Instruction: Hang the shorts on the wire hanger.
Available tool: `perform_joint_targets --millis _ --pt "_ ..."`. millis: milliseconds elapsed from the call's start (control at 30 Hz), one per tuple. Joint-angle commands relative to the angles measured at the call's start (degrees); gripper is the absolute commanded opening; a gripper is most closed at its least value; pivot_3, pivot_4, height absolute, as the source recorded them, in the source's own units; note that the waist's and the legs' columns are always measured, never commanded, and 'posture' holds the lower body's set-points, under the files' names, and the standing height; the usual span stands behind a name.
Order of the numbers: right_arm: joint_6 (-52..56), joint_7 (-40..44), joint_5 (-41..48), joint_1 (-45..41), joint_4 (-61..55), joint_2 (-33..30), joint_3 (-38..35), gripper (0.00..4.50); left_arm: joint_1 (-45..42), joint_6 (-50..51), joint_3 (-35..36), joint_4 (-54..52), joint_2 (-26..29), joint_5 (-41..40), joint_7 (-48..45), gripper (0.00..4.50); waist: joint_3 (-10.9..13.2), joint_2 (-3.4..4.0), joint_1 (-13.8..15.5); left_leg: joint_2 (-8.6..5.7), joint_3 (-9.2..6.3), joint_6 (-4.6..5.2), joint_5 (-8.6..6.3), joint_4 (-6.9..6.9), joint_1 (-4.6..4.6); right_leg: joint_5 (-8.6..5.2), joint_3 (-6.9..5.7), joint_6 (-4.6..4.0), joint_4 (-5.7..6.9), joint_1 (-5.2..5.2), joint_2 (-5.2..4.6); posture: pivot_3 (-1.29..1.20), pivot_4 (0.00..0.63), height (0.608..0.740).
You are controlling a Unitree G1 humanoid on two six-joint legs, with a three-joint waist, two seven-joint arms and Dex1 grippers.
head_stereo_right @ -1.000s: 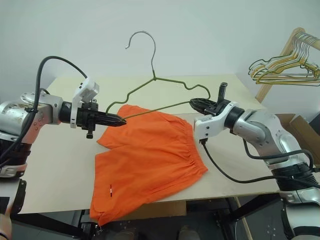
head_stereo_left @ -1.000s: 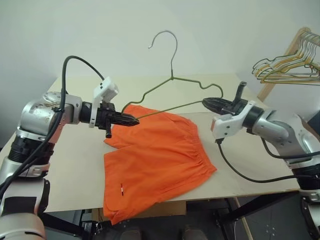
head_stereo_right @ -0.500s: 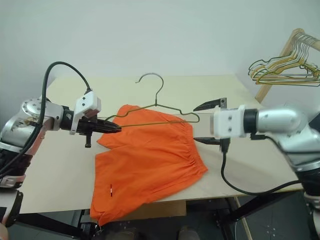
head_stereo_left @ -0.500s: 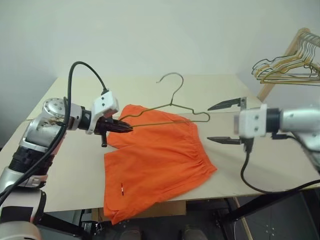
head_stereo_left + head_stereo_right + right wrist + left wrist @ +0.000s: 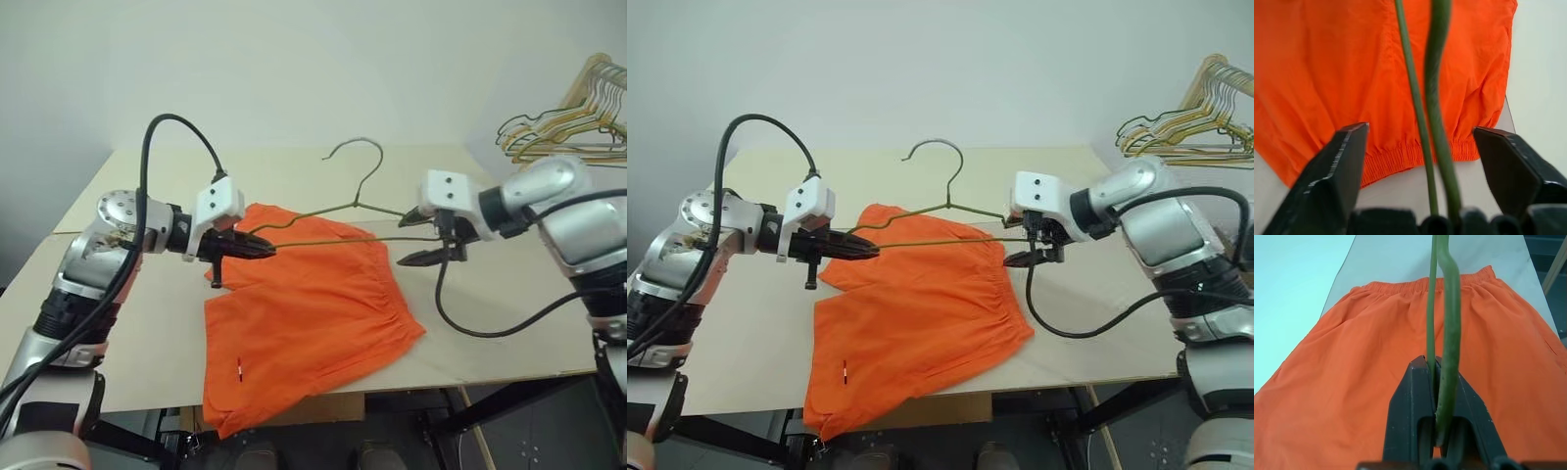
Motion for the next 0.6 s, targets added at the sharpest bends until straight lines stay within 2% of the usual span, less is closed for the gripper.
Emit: perform_joint_targets --millis 33,267,433,600 --pt "1.1 0.8 -2.3 -1.6 -0.3 0.2 -1.0 2.53 -0.2 -0.9 1.4 -2.3 0.5 -0.3 -0.5 0.0 0.0 0.0 0.3 0.0 0.0 0.0 0.0 0.0 0.0 0.0 0.0 0.0 0.0 0.0 0.0 0.07 0.0 0.74" --pt "1.5 3.1 -2.0 0.0 -3.3 0.2 -2.7 0.16 1.1 -1.8 0.9 -3.0 0.2 0.6 -0.4 0.0 0.0 0.0 0.6 -0.02 0.02 0.0 0.0 0.04 -0.02 0.02 0.0 0.03 -0.01 0.0 -0.01 0.06 0.0 0.74" --pt "1.5 3.3 -1.4 2.2 -5.0 0.0 -3.8 0.08 1.4 -2.0 1.1 -3.0 -0.1 0.2 -0.9 0.0 0.0 0.0 0.5 -0.02 0.02 0.0 0.0 0.04 -0.01 0.02 0.0 0.03 0.0 0.01 0.0 0.06 0.0 0.74" --pt "3.1 4.5 1.3 6.4 -8.4 -2.1 -6.7 0.0 2.7 -4.3 3.3 -1.6 -0.3 -2.0 -3.2 1.31 0.0 0.0 0.6 -0.02 0.02 0.0 0.0 0.03 -0.02 0.02 0.0 0.03 -0.02 0.01 0.0 0.06 0.0 0.74"
